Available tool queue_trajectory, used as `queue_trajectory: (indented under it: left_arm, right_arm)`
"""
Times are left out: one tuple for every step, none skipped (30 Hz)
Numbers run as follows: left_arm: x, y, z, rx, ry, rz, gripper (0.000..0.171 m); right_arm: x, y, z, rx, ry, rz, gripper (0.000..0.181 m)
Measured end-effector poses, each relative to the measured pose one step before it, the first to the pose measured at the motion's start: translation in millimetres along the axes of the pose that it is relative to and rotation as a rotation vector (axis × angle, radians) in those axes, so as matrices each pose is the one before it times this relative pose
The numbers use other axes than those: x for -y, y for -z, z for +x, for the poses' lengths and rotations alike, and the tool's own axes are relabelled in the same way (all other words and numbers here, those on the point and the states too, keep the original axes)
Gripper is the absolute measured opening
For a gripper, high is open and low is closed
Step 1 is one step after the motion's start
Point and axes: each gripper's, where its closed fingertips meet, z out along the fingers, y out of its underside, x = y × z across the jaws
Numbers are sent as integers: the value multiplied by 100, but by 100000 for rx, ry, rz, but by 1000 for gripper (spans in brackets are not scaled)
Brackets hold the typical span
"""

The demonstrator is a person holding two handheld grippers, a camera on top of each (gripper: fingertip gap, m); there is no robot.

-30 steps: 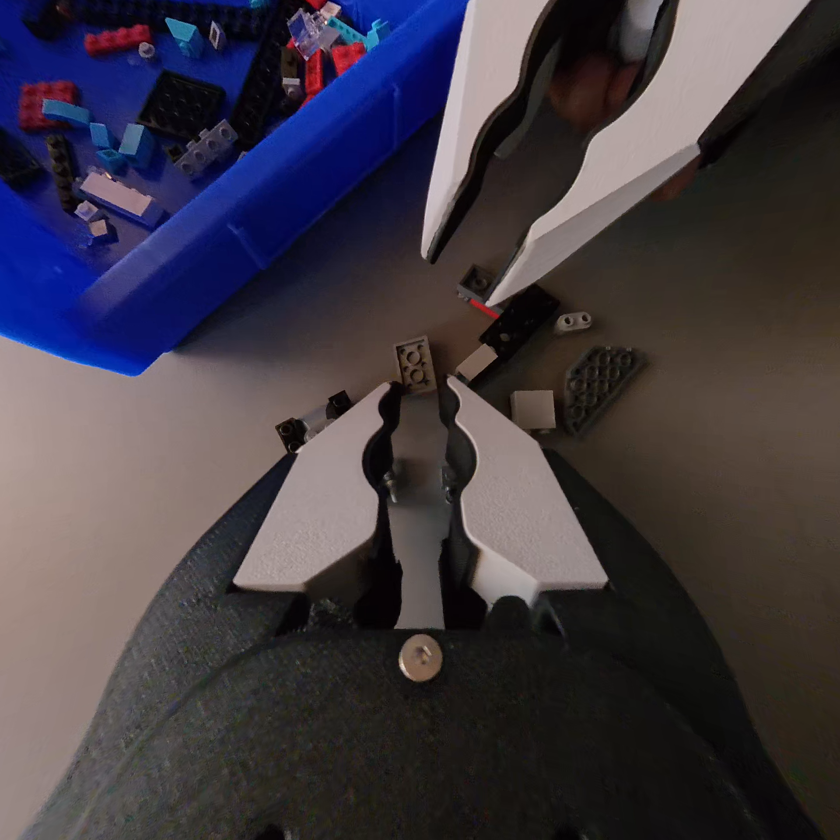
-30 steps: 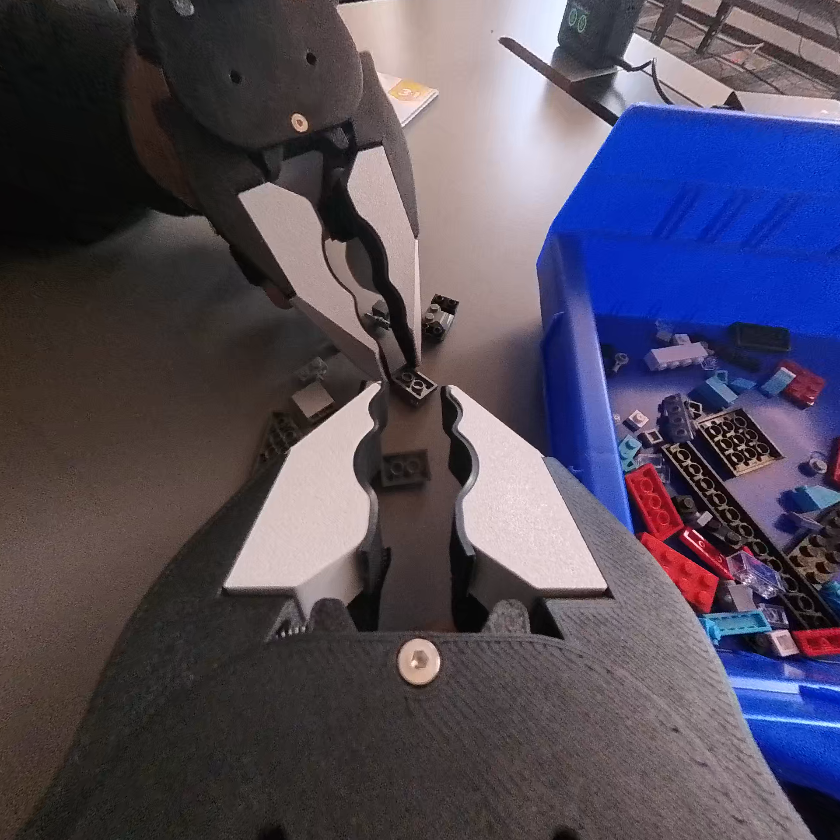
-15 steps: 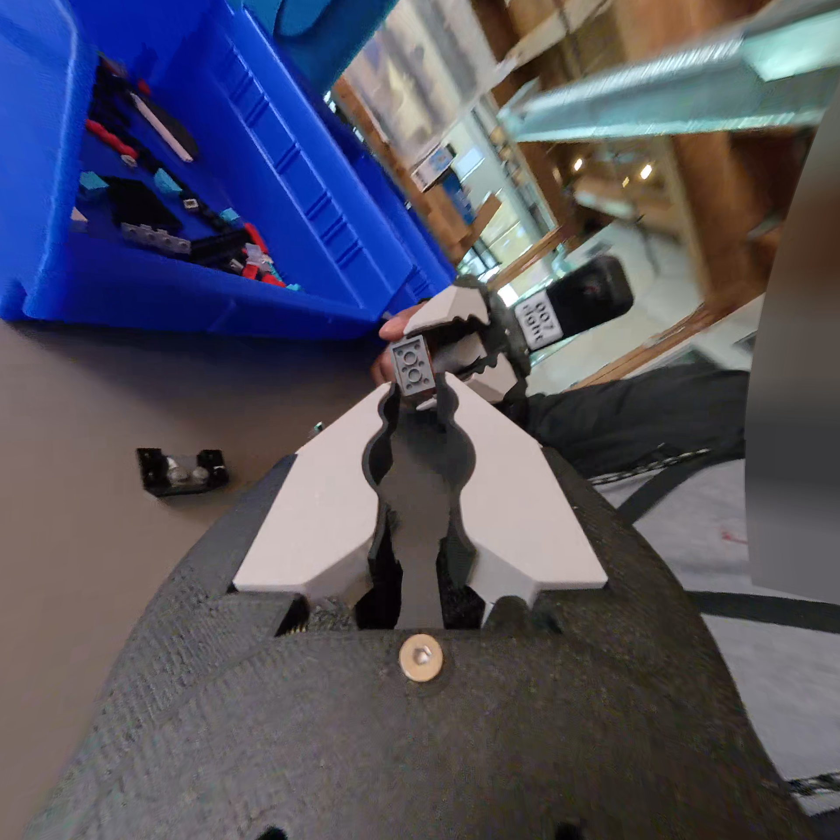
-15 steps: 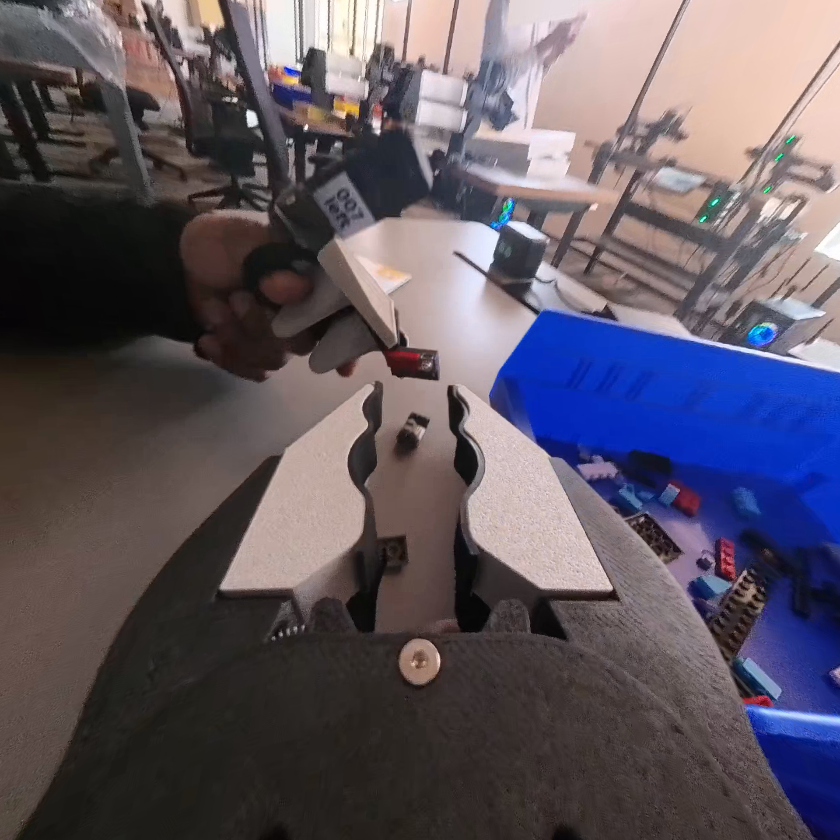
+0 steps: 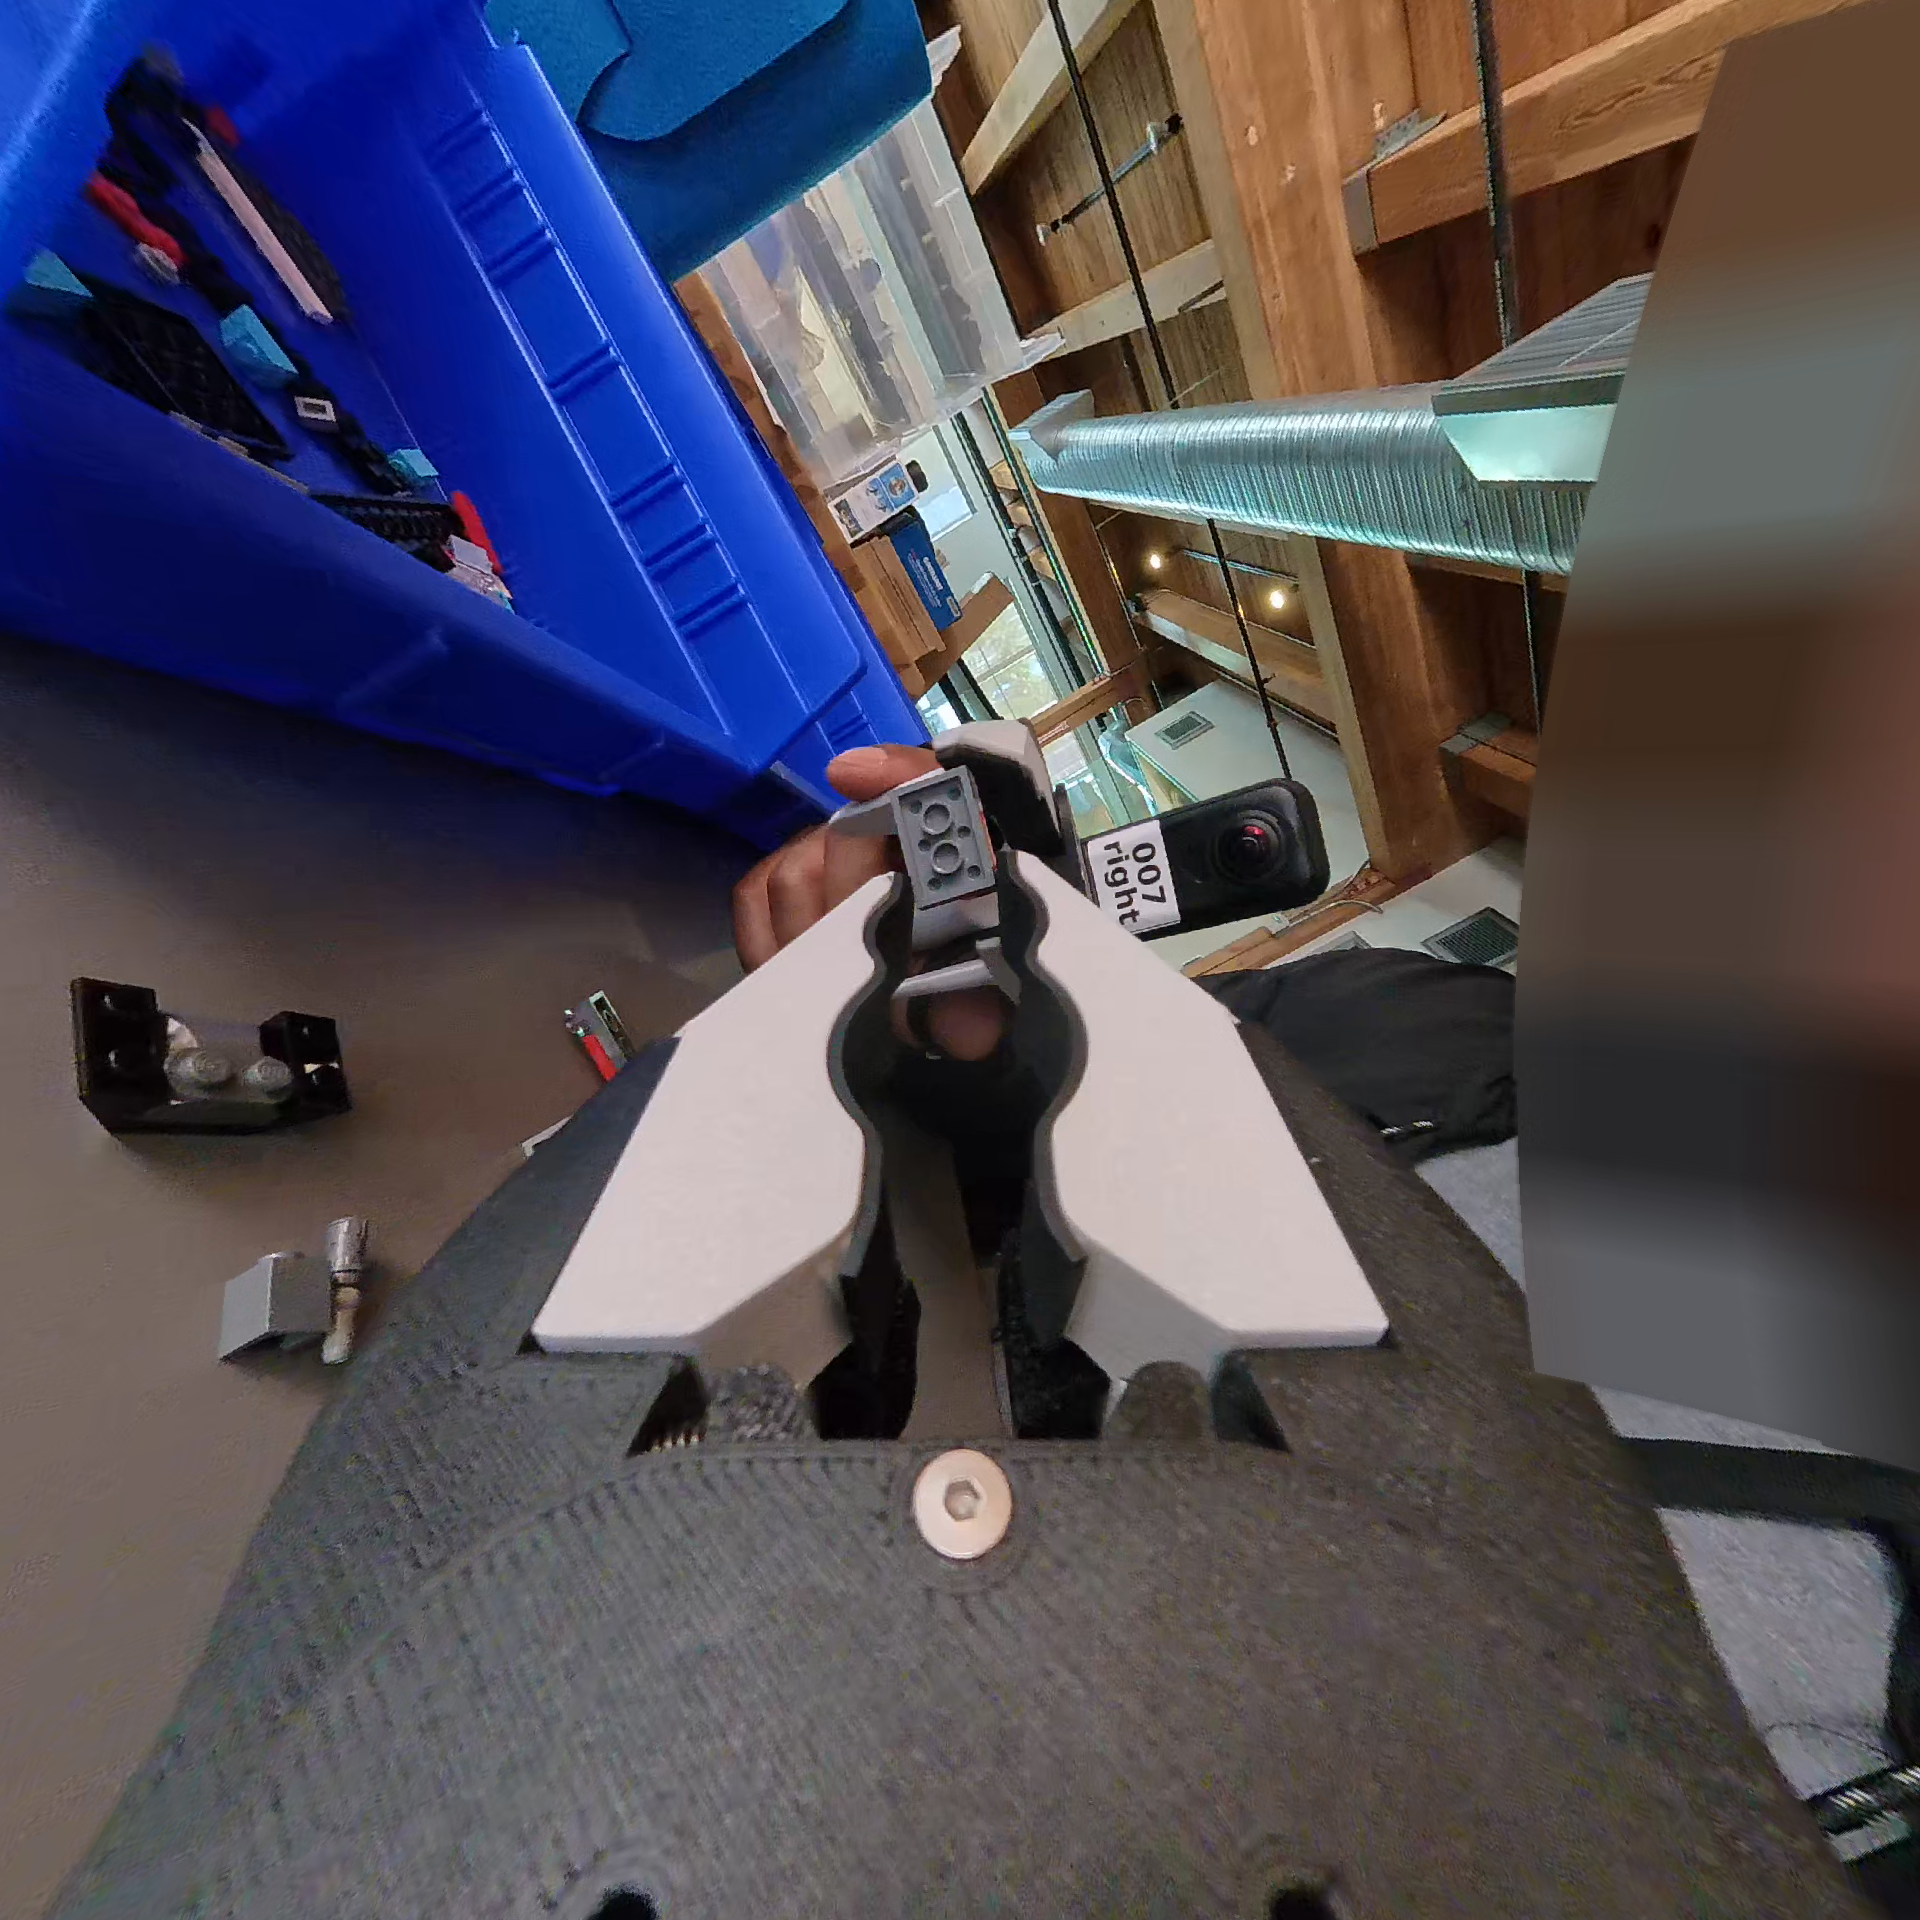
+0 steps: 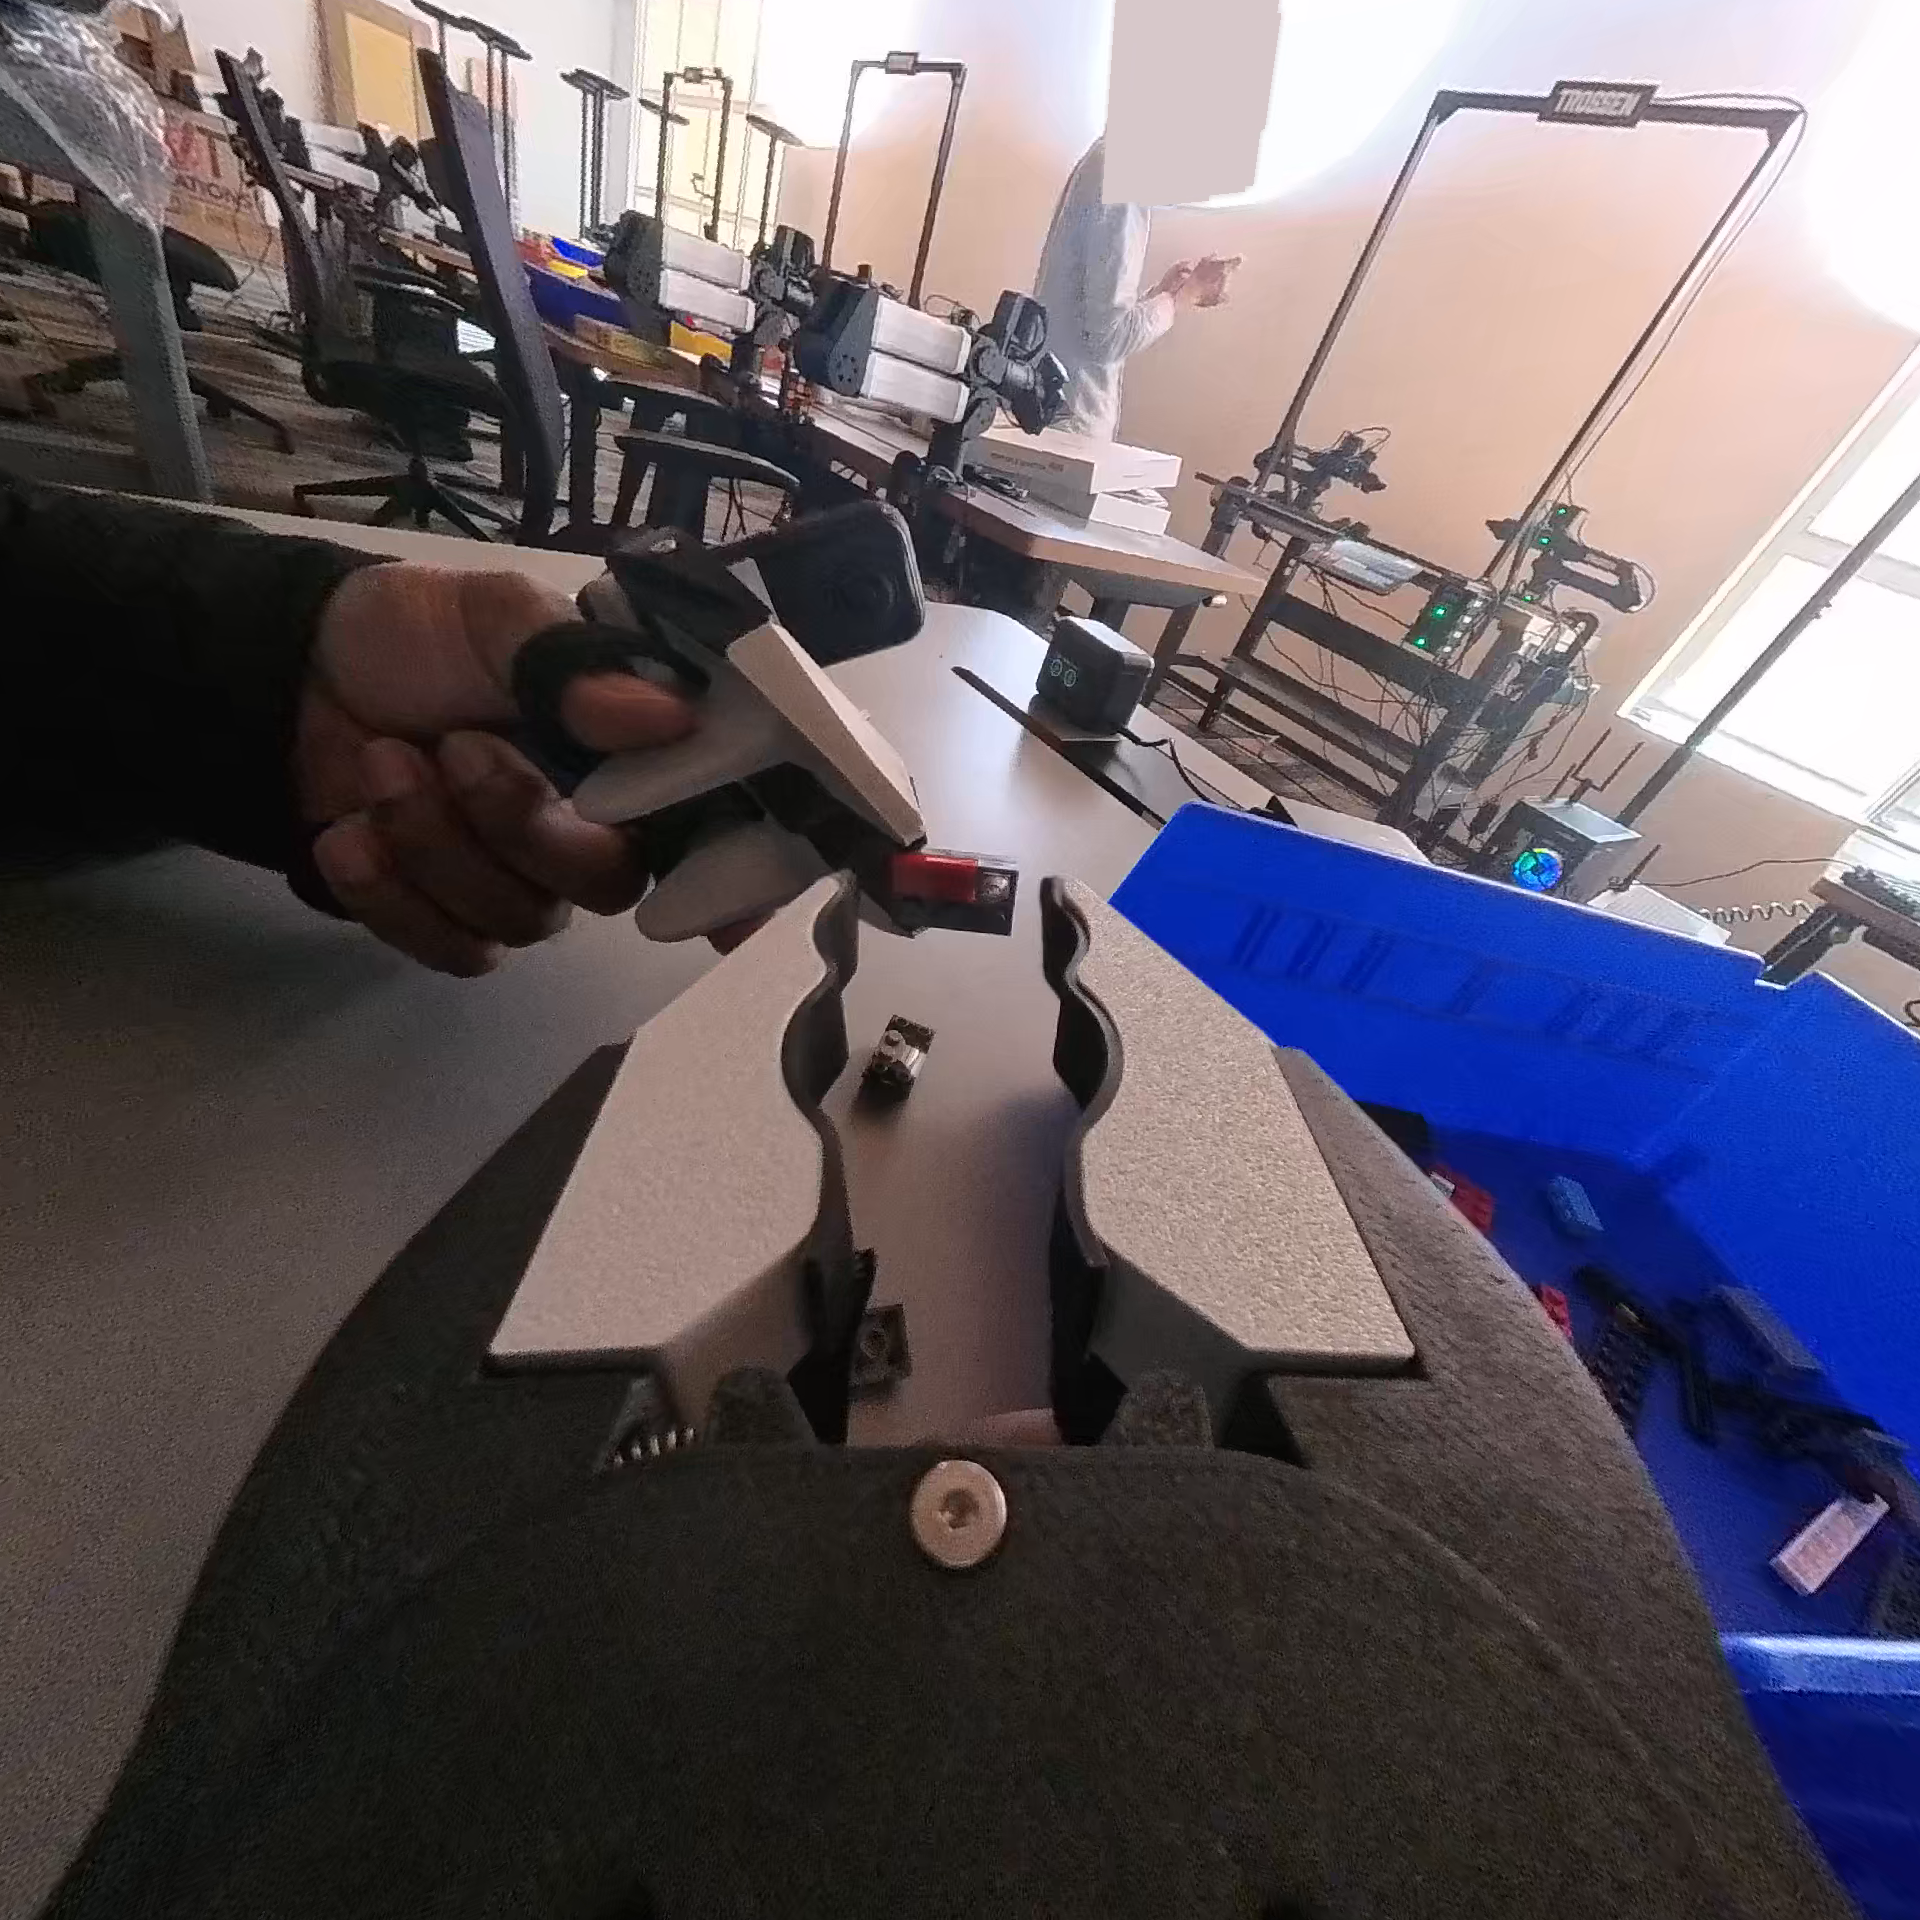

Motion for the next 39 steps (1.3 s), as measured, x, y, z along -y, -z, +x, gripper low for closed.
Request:
queue_trajectory:
  left_arm:
    - [13, -10, -19, -9, 204, 231, 17]
    - [0, -11, -32, -10, 187, 143, 17]
    - [-27, -35, -14, -89, 213, -39, 17]
    - [-27, -20, -28, 59, 80, -22, 17]
    - [-30, -18, -59, 272, -57, -77, 17]
    - [-45, -18, -27, 121, -78, -162, 17]
    - [-49, -38, 5, -34, -5, -209, 17]
    - [-47, -39, 35, -186, 1, -229, 17]
    - [-71, -49, 73, -381, -146, -380, 17]
    - [-51, -26, 75, -306, -219, -374, 18]
    - [-41, -13, 82, -514, -197, -467, 18]
    - [-37, -2, 111, -674, -190, -655, 18]
    - [-42, 18, 114, -594, -227, -793, 18]
    - [29, 60, 61, -239, -279, -443, 18]
    - [169, 122, 71, -293, -323, 335, 20]
    - [222, 147, 105, -566, -73, 744, 22]
    - [196, 129, 113, -674, 286, 632, 24]
    - [52, 67, 67, -483, 447, -64, 26]
    - [-122, -8, 30, -175, 516, -1039, 28]
    - [-240, -80, 23, -179, 413, -1588, 29]
    - [-261, -119, 75, -377, 347, -1566, 30]
    - [-235, -128, 113, -592, 316, -1292, 31]
    - [-223, -128, 93, -525, 384, -1134, 31]
    - [-178, -105, 49, -278, 352, -872, 31]
    - [-151, -80, 9, -84, 326, -756, 31]
    - [-140, -70, 21, -264, 253, -678, 31]
    - [-127, -59, 43, -287, 263, -687, 31]
    - [-93, -40, 22, -134, 66, -492, 30]
    - [-77, -34, 29, -69, -177, -418, 29]
    - [-103, -33, 57, -187, -400, -537, 24]
    - [-77, -34, 14, 306, -865, -374, 18]
    - [-19, -24, 3, 333, -1313, -56, 18]
    - [-12, -18, -10, 397, -614, 24, 18]
    - [-5, -25, 10, 16, -89, 90, 18]
    - [4, -35, 54, -480, 201, 182, 18]
    - [19, -53, 68, -541, 354, 375, 18]
    - [-15, -64, 15, -141, 135, 260, 18]
    - [-80, -66, -56, 376, -4, -263, 18]
    - [-67, -58, -44, 429, -208, -216, 18]
  right_arm:
    - [61, -20, 34, -473, -118, 233, 36]
    - [21, -43, 22, -446, -31, -30, 36]
    - [-53, -60, -33, -81, -5, -432, 36]
    - [-54, -60, -4, -315, 81, -313, 36]
    - [-22, -23, -1, -344, 153, -80, 36]
    - [-40, -30, 14, -365, 73, -171, 35]
    - [-39, -28, 16, -274, -51, -188, 33]
    - [-23, -6, 24, -247, -44, -113, 30]
    - [14, 22, 2, 17, 48, 191, 27]
    - [57, 42, -82, 596, -23, 363, 26]
    - [76, 51, -51, 394, -67, 443, 25]
    - [106, 50, -67, 453, 41, 466, 25]
    - [77, 31, -80, 638, 75, 351, 25]
    - [50, 38, -111, 946, 77, 182, 25]
    - [60, 50, -124, 1043, 149, 328, 25]
    - [61, 41, -149, 1175, 222, 385, 25]
    - [49, 35, -162, 1150, 275, 321, 25]
    - [48, 19, -141, 910, 271, 277, 25]
    - [65, 12, -138, 727, 247, 352, 25]
    - [55, 0, -129, 685, 230, 207, 25]
    - [47, -13, -138, 603, 325, 153, 25]
    - [42, -11, -165, 724, 412, 158, 25]
    - [24, -20, -186, 837, 429, 79, 25]
    - [43, -9, -140, 541, 521, 215, 25]
    - [61, 9, -120, 432, 581, 272, 25]
    - [28, -15, -133, 580, 502, 53, 25]
    - [25, -10, -124, 546, 450, 53, 25]
    - [41, 9, -74, 341, 442, 148, 25]
    - [27, 15, -72, 332, 396, 133, 25]
    - [27, 6, -66, 410, 324, 112, 25]
    - [60, 29, -67, 446, 287, 380, 25]
    - [24, 24, -14, 185, 239, 94, 26]
    - [-1, 27, -5, 195, 256, 11, 26]
    - [-13, 19, 8, 197, 190, -28, 26]
    - [-74, -5, 43, -102, 87, -324, 28]
    - [-124, -21, 71, -277, 119, -533, 32]
    - [-137, -37, 17, -53, 216, -570, 35]
    - [-82, -28, -11, -64, 404, -283, 37]
    - [-56, -26, -60, 113, 621, -210, 38]
